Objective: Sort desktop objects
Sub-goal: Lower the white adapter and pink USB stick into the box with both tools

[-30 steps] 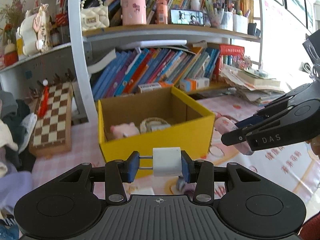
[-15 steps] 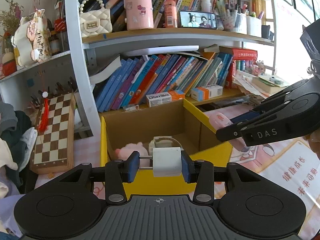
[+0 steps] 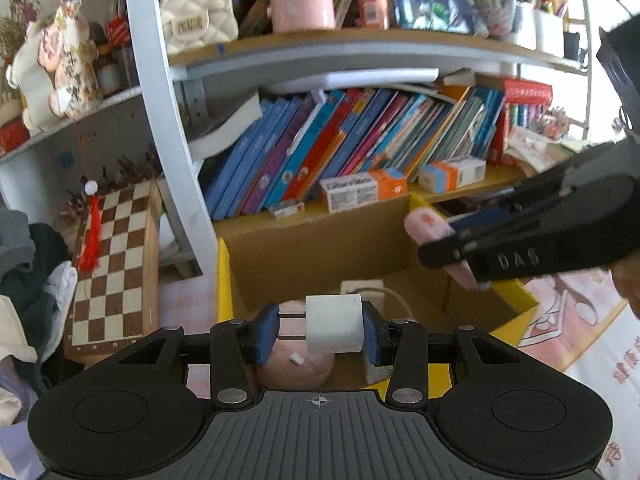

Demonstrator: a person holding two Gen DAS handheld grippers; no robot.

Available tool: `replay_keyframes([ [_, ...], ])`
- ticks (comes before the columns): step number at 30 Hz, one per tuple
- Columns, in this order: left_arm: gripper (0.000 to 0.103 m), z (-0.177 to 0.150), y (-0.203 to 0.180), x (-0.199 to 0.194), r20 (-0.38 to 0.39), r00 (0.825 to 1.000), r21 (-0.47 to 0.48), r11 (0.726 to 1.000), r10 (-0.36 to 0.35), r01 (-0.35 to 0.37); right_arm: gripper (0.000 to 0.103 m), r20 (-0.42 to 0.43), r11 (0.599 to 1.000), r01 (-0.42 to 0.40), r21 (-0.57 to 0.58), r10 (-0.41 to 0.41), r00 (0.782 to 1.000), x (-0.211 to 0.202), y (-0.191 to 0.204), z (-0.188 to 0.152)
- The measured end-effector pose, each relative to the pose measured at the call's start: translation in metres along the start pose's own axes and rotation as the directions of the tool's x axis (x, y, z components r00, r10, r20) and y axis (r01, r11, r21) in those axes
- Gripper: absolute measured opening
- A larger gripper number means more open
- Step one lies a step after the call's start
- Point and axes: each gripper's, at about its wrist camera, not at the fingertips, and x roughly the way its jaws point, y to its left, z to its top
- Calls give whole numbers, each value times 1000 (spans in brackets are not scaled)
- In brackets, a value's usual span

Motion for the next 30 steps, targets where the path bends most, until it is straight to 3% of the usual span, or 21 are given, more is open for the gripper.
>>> replay_keyframes([
  [10,41,-1,5,35,-97,995,-12,1000,-4,3,23,-105,993,-69,-98,58,993,68,9,12],
  [18,41,-6,6,57,-180,983,-26,999,-31,27,23,-193,988,-109,-109,87,977,107,4,13],
  [30,42,-8,10,59,-211,975,-82,995,-75,59,23,-276,980,-174,-100,141,951,138,5,15],
])
